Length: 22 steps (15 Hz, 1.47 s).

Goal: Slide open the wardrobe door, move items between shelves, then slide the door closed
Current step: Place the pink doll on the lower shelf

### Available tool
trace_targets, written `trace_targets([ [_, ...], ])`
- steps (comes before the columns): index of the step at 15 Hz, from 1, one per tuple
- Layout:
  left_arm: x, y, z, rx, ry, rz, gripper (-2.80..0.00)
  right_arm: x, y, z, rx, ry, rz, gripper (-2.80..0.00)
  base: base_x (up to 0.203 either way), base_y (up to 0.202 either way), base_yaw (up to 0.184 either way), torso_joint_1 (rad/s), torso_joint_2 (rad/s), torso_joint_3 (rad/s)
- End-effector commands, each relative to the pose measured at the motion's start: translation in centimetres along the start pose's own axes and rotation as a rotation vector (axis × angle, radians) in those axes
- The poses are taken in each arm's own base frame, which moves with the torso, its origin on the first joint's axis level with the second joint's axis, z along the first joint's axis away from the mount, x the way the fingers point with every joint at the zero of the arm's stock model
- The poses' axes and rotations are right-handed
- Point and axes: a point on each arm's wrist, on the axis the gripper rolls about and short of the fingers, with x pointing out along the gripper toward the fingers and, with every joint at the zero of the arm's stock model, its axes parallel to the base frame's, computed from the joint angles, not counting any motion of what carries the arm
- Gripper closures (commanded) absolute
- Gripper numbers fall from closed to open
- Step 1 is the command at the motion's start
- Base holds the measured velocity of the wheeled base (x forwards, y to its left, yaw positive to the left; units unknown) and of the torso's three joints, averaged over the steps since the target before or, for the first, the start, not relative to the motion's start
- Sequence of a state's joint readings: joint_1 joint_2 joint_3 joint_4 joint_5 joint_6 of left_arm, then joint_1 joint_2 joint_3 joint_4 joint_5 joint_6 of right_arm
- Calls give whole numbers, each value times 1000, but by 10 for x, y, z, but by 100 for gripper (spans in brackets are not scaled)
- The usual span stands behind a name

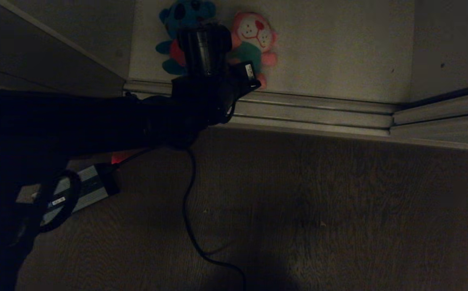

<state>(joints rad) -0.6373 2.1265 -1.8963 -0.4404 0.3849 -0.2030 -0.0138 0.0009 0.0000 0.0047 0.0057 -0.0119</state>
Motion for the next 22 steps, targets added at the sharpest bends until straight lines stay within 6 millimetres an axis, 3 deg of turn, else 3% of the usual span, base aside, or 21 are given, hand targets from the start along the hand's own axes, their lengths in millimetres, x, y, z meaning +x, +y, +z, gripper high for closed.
trace_targets([
  [1, 16, 2, -20, 39, -7, -39, 0, 0, 0, -1, 0, 3, 0, 0, 0, 0, 0, 0, 0, 0],
  [7, 15, 1, -6, 15, -134, -51, 0, 0, 0, -1, 0, 3, 0, 0, 0, 0, 0, 0, 0, 0],
  [8, 16, 1, -8, 19, -144, -51, -164, 0, 0, -1, 0, 3, 0, 0, 0, 0, 0, 0, 0, 0],
  [9, 18, 1, -13, 31, -139, -50, -280, 0, 0, -1, 0, 4, 0, 0, 0, 0, 0, 0, 0, 0],
  [11, 19, 1, -15, 31, -138, -52, -280, 0, 0, -1, 0, 5, 0, 0, 0, 0, 0, 0, 0, 0],
  [15, 13, 0, 0, 9, -177, -57, -280, 0, 0, -1, 0, 4, 0, 0, 0, 0, 0, 0, 0, 0],
  [22, -28, -2, 70, -20, -218, -77, -280, 0, 0, -1, 0, 2, 0, 0, 0, 0, 0, 0, 0, 0],
])
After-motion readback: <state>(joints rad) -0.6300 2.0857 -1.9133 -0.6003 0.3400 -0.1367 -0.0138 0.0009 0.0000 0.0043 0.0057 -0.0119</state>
